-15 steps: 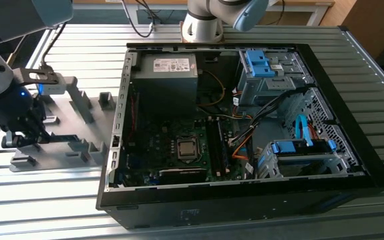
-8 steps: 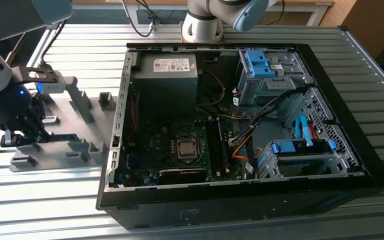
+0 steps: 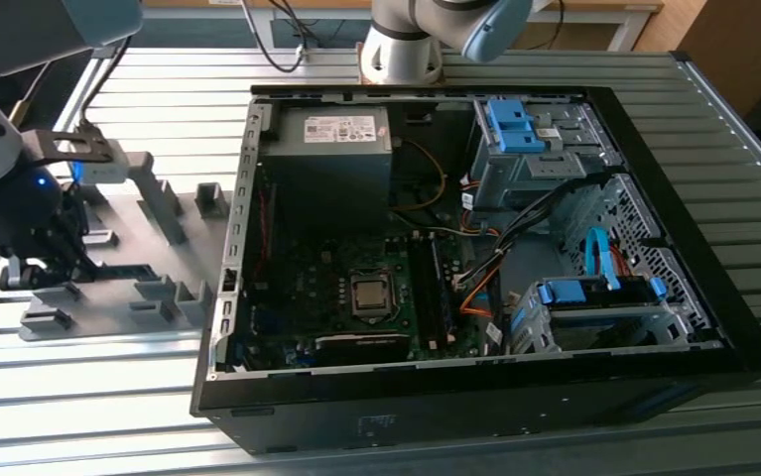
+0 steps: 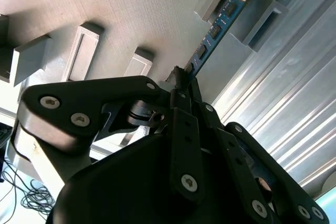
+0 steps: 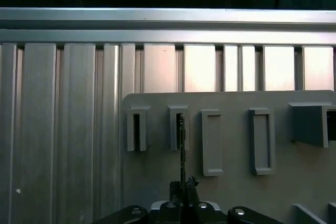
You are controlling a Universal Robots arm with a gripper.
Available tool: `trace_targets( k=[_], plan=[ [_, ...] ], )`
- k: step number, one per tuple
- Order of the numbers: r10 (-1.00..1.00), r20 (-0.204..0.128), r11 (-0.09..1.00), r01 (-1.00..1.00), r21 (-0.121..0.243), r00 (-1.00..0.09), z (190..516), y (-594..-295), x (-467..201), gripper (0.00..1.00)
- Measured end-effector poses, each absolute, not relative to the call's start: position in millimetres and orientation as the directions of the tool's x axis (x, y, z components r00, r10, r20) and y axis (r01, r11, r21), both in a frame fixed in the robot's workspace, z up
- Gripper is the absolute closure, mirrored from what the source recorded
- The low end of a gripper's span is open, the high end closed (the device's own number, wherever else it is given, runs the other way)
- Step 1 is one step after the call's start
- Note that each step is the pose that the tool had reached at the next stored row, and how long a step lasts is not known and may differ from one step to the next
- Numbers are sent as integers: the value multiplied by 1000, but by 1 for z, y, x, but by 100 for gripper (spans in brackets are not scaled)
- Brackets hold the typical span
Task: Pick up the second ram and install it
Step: 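Pick up the second ram and move it above second insertion slot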
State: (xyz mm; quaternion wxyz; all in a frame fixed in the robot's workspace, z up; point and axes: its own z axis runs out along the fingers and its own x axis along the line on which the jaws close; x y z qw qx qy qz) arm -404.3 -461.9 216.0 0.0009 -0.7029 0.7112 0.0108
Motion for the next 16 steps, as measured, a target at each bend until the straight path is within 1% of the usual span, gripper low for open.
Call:
trace_targets(
  k=[16],
  plan=[
    [-1000, -17, 12, -1000, 14, -12, 221, -462, -404, 86]
  ],
)
